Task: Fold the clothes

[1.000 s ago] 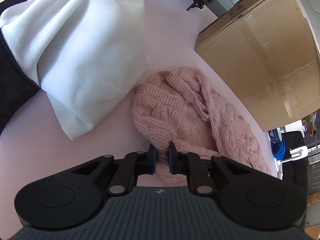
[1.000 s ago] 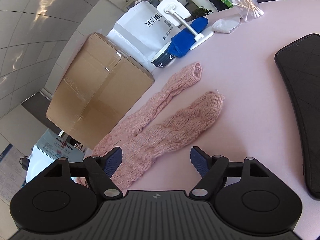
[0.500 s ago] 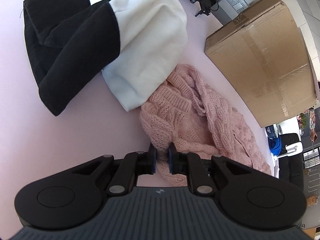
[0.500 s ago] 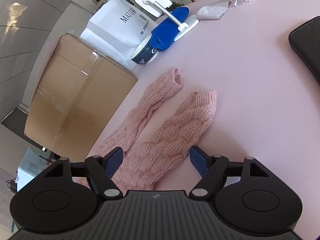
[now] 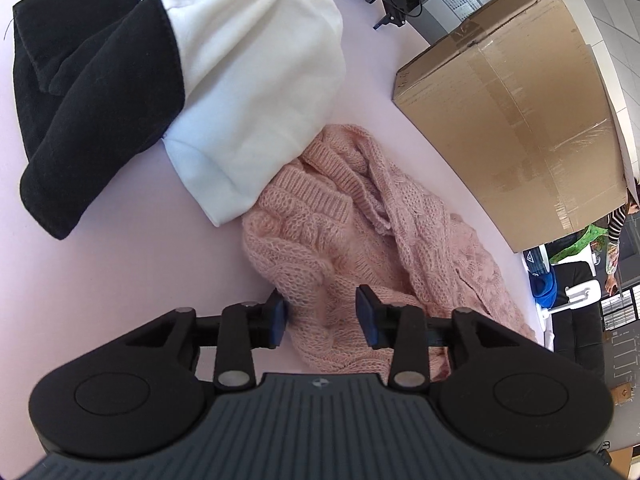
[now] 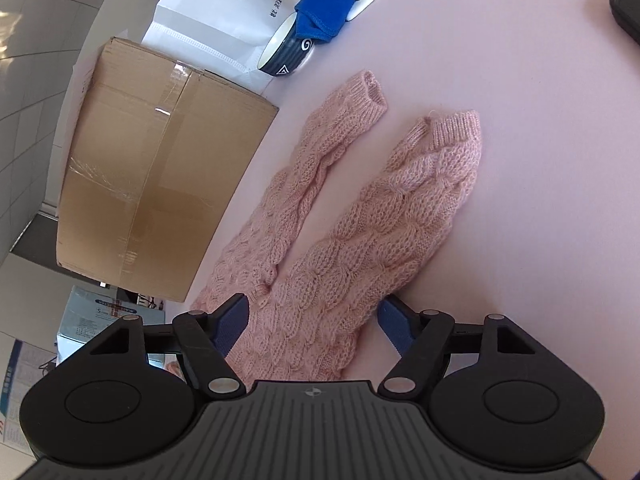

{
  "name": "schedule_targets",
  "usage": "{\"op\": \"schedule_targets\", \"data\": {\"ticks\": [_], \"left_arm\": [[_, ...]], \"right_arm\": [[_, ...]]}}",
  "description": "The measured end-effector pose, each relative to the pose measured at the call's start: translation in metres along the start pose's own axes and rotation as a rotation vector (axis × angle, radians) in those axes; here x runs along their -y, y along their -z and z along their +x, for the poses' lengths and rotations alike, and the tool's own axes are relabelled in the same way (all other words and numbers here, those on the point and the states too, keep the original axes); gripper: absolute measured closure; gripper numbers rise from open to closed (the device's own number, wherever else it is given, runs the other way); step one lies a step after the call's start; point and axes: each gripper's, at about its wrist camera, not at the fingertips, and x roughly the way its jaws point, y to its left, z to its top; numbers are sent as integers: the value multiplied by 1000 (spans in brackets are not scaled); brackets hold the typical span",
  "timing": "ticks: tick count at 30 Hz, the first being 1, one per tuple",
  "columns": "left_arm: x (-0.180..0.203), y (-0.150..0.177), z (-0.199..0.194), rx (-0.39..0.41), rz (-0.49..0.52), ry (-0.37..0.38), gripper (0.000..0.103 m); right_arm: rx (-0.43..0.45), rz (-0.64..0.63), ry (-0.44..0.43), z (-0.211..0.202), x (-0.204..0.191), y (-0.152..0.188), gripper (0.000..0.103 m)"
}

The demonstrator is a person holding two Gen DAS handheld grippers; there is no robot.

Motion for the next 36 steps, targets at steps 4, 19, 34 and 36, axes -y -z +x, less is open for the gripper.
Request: {"op": "schedule_targets", "data": {"ticks": [4,19,34,36], "left_arm": [[8,3,1,14,27,-41,66],[2,9,-15,4,45,15,94],[-12,34,-33,-93,-9,46,94],[-15,33,-31,-105,-36,55,94]], "right_arm": [[35,-2,47,4,10,2,93],[111,-48,-68,-34,22,5,98],[70,-61,-109,-85,31,7,98],[63,-40,-121,-85,31,5,98]]}}
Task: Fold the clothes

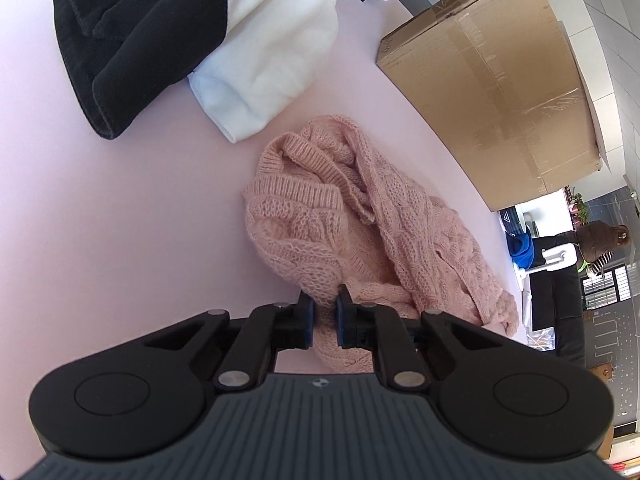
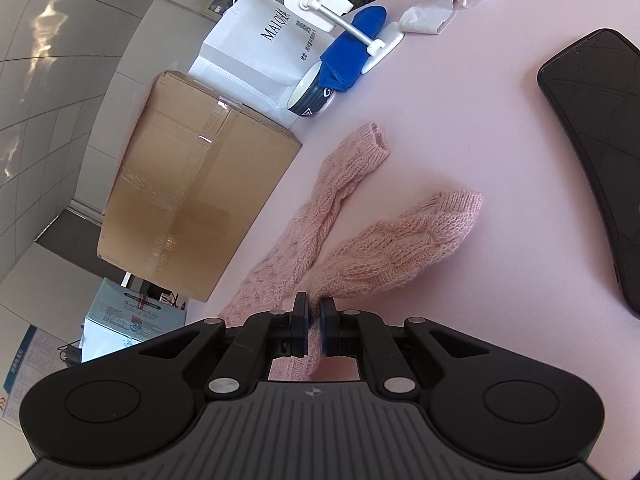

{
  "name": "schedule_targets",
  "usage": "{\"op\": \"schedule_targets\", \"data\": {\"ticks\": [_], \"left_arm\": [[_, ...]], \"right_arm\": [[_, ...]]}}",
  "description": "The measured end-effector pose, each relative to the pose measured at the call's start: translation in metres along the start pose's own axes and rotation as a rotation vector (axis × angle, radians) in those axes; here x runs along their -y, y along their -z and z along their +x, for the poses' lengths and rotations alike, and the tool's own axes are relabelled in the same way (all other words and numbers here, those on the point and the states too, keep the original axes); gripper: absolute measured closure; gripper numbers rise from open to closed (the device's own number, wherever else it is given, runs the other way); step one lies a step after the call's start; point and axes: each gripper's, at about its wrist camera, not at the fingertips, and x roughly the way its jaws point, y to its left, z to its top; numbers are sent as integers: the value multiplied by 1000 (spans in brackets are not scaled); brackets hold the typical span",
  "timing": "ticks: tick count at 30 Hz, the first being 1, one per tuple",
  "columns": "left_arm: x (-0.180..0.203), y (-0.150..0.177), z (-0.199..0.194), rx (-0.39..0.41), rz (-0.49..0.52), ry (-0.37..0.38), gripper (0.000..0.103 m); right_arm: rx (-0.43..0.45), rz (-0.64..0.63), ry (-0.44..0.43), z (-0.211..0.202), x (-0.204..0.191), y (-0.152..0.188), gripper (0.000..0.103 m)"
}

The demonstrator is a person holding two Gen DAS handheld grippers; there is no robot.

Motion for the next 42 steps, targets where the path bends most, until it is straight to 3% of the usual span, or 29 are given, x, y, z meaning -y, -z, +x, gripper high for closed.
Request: {"op": "schedule_targets", "data": {"ticks": [17,29,38,40,42], "left_arm": [[21,-58,22,-116,-72,91,94],[32,-117,62,-149,-185,52,93],[47,-144,88,-122,-149,-45,90],[44,-148,94,-110,-169,-55,90],[40,-149,100,-82,-205,-46,84]], "right_arm": [[-28,-88,4,60,-48,-63,98],[-75,-113,137,150,-63,-104,97],[-91,-153,265,195,-64,-107,96],[-90,-156,290,201,-62,-106,92],[-79,-160,302,204,-61,-104,76]]}}
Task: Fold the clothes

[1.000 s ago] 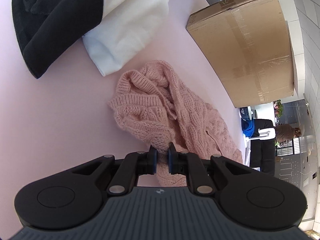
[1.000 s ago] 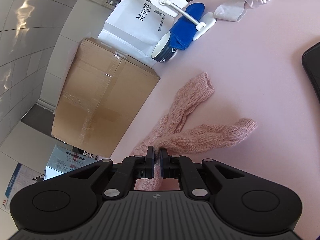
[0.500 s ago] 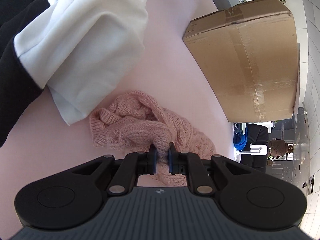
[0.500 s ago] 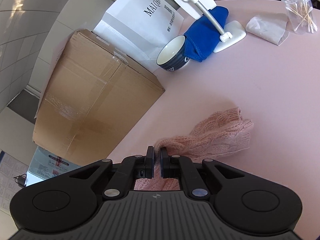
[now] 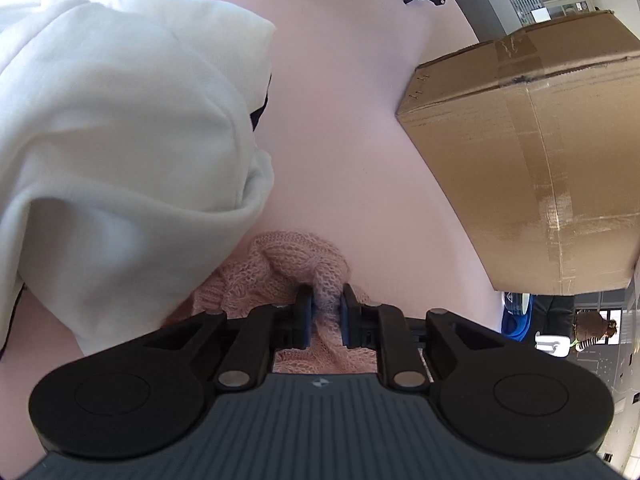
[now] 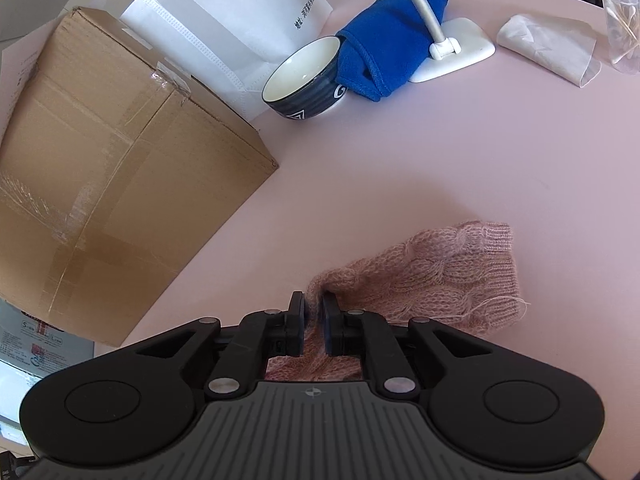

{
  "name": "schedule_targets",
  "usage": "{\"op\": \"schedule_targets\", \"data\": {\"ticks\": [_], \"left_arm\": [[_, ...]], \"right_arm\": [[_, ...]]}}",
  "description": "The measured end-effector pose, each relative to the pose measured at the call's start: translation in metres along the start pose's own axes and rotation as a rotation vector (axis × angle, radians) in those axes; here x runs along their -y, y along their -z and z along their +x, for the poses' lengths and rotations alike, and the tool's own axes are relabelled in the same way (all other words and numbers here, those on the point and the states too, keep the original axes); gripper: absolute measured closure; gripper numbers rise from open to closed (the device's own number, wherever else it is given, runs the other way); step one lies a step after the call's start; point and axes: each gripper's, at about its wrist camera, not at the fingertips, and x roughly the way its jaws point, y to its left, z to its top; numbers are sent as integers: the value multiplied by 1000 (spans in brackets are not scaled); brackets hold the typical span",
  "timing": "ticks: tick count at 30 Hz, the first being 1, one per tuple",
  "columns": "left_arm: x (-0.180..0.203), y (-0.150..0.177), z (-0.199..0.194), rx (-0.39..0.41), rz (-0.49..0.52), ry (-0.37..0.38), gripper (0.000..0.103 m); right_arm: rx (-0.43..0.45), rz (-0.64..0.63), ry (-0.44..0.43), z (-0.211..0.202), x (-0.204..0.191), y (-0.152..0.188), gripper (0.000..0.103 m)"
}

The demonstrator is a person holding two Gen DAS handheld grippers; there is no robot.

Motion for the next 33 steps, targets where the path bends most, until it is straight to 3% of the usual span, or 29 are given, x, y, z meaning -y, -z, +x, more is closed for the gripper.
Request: {"op": "schedule_targets", "data": {"ticks": [1,2,5,6,10,12,13,14,16,20,23,24,26,30,33], "left_arm": [[-1,1,1,20,-14,17,82],[-3,2,2,41,-27,36,77],[0,10,-8,132,5,44,63],[4,14,-18,189,32,24,55],[20,32,-61,422,153,-46,43],[29,45,-82,528,221,-71,34],[39,55,-94,582,283,-86,30],[49,63,-101,611,352,-98,24],[78,84,-103,592,538,-82,23],[115,117,-58,453,709,-9,25],[131,140,0,336,848,-92,50],[131,145,14,311,871,-123,53],[123,144,35,265,874,-148,53],[106,130,46,277,817,-179,53],[93,116,54,243,766,-175,53]], "right_arm": [[11,2,-6,-1,0,1,64],[22,4,-12,-1,-1,2,58],[83,-16,-21,-14,-4,3,53],[111,-26,-17,-19,-5,3,53],[285,-121,5,-52,-14,11,51],[338,-185,-29,-65,-25,21,52],[352,-217,-51,-68,-30,25,59],[361,-278,-84,-70,-40,32,75],[368,-395,-138,-70,-62,49,92],[293,-555,-229,-48,-104,92,97],[186,-608,-255,-24,-121,117,97],[166,-619,-253,-19,-121,122,97],[141,-645,-243,-11,-121,131,97],[123,-680,-213,0,-119,139,97],[70,-658,-152,12,-112,139,97]]}}
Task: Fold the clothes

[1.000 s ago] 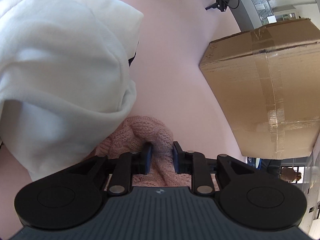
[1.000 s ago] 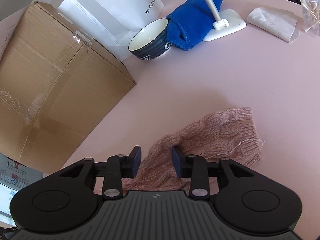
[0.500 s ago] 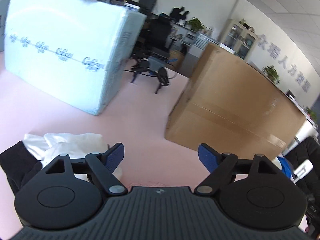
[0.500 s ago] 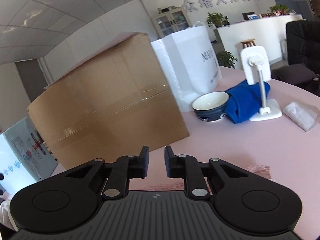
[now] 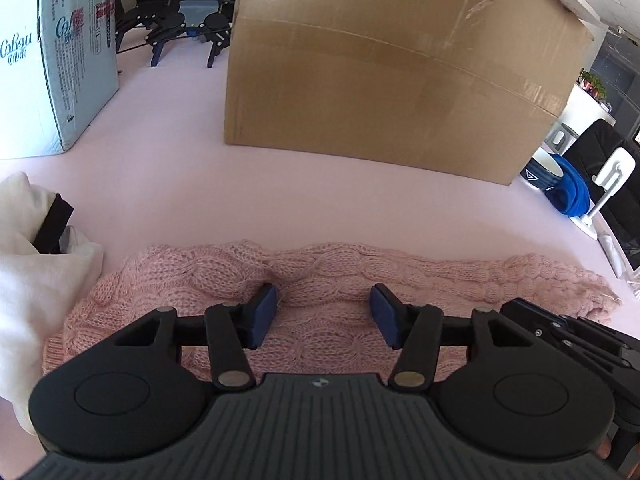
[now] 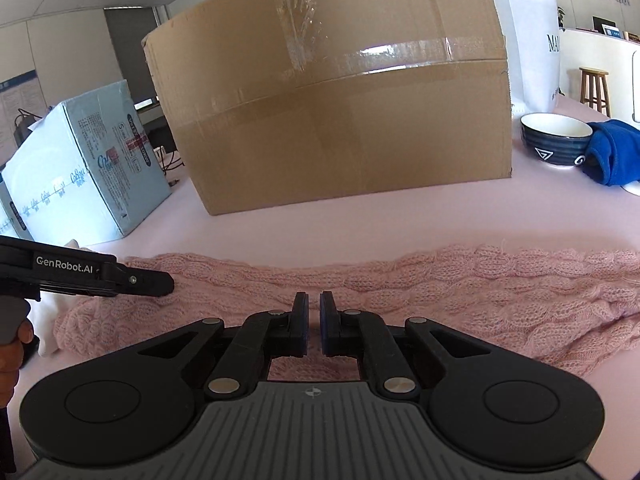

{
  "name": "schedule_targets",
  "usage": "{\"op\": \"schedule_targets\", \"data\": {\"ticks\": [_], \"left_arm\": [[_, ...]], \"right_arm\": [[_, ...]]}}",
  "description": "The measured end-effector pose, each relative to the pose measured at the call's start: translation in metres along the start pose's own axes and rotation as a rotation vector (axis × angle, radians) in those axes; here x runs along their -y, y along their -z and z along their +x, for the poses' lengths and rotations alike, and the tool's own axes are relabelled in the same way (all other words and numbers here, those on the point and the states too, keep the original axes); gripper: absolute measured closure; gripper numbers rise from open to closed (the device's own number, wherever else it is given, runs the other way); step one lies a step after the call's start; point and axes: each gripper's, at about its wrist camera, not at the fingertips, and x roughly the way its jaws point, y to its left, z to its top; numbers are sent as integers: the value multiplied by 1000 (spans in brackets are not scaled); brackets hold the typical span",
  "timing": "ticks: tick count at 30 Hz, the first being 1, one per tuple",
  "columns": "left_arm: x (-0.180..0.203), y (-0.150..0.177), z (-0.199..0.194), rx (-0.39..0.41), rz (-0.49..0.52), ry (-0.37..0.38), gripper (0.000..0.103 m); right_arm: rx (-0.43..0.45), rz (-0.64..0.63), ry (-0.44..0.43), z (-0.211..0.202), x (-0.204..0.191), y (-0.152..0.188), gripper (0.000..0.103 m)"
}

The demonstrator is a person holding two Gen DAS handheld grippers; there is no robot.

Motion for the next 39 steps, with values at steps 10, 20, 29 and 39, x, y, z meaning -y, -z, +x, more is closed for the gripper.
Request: {"op": "schedule_targets", "data": {"ticks": [10,20,29,39], "left_arm": [[-32,14,-19,32,-150,2,69],[-23,51,-92,299,-17,-234,27],[-95,105,-113,103,-454,28,18],[-114,95,-78,106,-864,98,18]], "right_arm": [[-2,64,70,-13,16,21,100],[228,447,-20,-81,88,29,45],[247,107,-16,-85,39,35,39],[301,-117,-45,-93,3,49,36]]}}
